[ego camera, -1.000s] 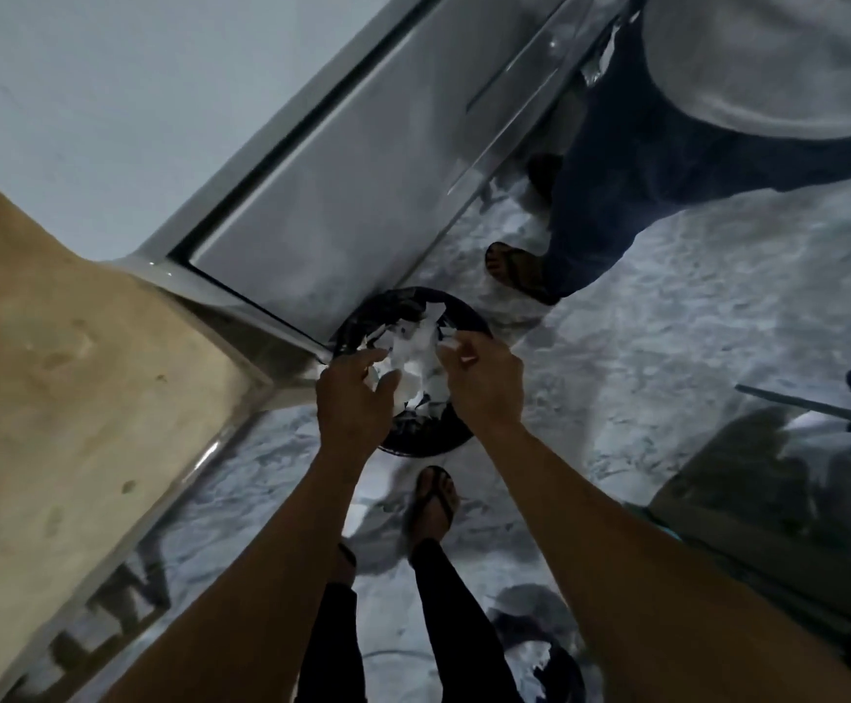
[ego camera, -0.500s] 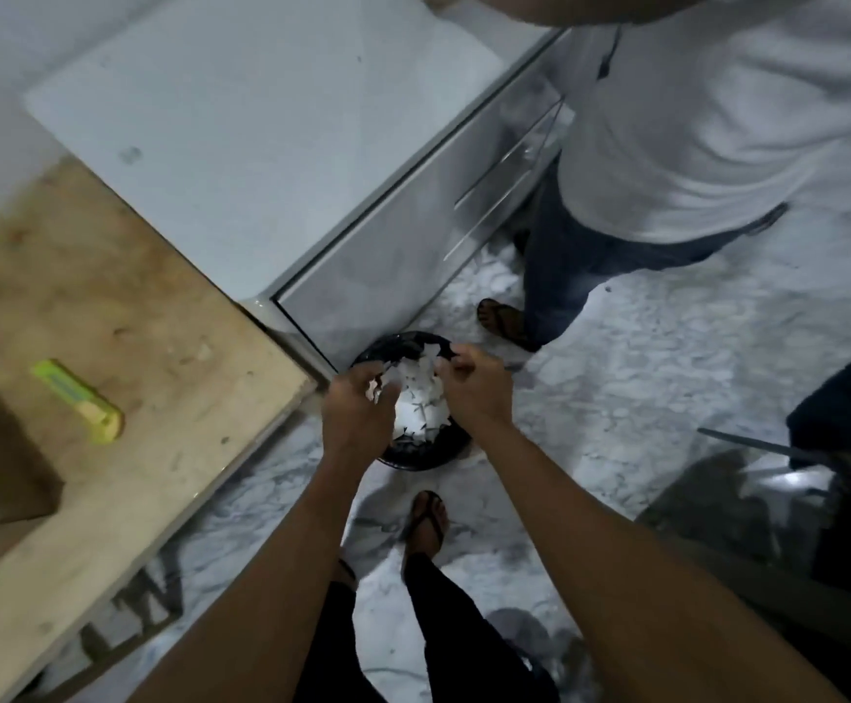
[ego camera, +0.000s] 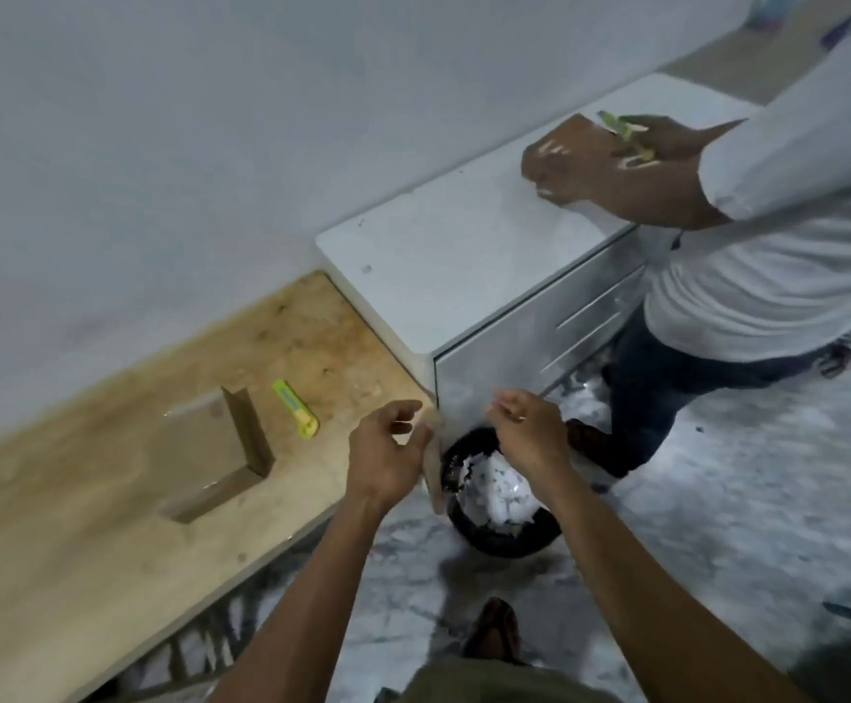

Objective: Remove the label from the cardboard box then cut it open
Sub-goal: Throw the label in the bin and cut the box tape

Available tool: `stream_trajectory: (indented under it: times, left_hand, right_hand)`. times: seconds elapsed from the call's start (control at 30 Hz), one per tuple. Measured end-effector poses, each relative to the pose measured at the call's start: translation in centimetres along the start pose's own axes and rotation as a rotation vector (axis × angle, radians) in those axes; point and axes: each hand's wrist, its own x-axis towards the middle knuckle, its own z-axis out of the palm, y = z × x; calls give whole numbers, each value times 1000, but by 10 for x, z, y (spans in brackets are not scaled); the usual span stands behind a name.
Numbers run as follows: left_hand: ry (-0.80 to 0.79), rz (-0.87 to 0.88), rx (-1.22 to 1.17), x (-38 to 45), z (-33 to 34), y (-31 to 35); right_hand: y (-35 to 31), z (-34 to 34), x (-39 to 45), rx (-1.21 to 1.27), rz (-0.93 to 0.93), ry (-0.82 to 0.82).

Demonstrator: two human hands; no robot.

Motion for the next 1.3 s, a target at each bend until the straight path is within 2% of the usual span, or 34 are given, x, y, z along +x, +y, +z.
stream_trajectory:
  times: [0.13,0.3,0.5,0.57,0.77,1.03,1.17,1.3]
  left_hand:
    - [102,-38,-30,-27,-62,-36]
    - [230,-124,-39,-72,-124,-89]
    - [338,-238,-75,-123,-161,-143]
    - [377,-283,-92,-128,-169,-155]
    - [454,-354,-80,-106,-182,-172]
    - [542,-403,22,-12,-202,-189]
    - [521,-461,98,30,-204,-199]
    - [496,-500,113,59,-196,-206]
  right_hand:
    - [-26,43,-35,8,-113,-123]
    - [-39,106,-78,-2,-148,-294]
    - [-35,164,-116,-121,-136,-526]
    - [-36,179,-120,-152,-129,-558]
    - [-56,222,-99,-199,-161,-478]
    - [-81,285,-13,-316,-191,-402]
    - [-77,303,22,-429,-135,-349]
    - [-74,308,46,-584,-164,-290]
